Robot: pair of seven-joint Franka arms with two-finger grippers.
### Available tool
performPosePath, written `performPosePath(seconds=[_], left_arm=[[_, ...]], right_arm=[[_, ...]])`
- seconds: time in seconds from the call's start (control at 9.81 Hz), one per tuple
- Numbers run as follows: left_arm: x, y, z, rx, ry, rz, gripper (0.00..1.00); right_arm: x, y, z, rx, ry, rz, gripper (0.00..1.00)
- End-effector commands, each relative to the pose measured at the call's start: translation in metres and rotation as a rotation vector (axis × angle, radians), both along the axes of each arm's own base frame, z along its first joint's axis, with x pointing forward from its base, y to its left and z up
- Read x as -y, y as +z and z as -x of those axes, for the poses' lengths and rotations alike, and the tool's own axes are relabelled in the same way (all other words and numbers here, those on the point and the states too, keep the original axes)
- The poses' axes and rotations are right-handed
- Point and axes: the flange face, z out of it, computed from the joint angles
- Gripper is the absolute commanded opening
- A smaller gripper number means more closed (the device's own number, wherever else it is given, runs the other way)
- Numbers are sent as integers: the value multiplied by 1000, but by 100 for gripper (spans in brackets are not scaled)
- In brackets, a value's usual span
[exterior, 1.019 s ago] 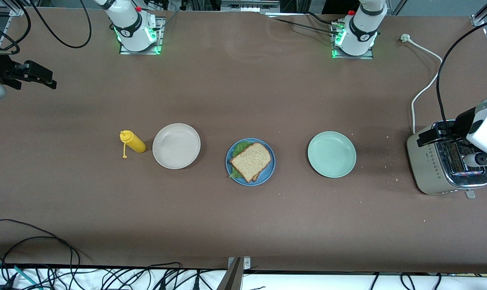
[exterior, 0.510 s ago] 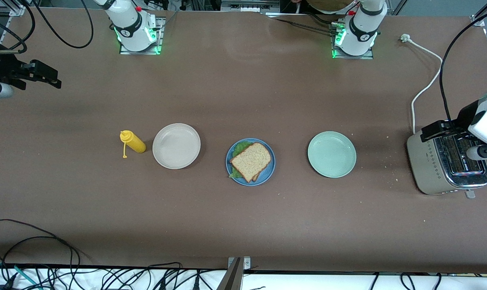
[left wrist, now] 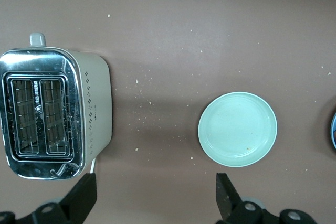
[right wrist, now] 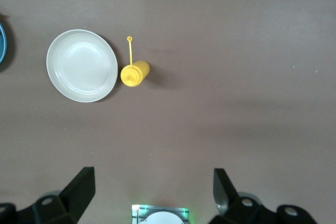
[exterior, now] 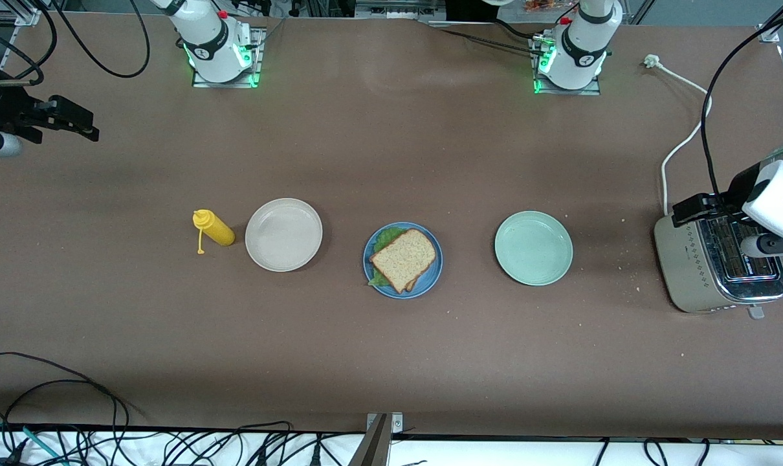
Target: Make sandwich in blue plate with both arms
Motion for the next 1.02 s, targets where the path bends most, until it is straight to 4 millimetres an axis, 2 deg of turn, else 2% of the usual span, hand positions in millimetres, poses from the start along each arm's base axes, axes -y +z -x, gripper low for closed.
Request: performPosePath(seconds=[0.0,0.2,0.41,0.92], left_arm=[[5,13,49,41,-17,-22,100],[9,6,47,23,-15,-4,100],[-2,9,51,13,-13,49,100],[-5,9,54,2,-30,50,100]], right_arm=[[-2,19,3,19,-1,0,100],[-1,21,3,23,-3,0,100],[-2,21,3,23,-2,-5,100],[0,21,1,31,-12,-4,100]])
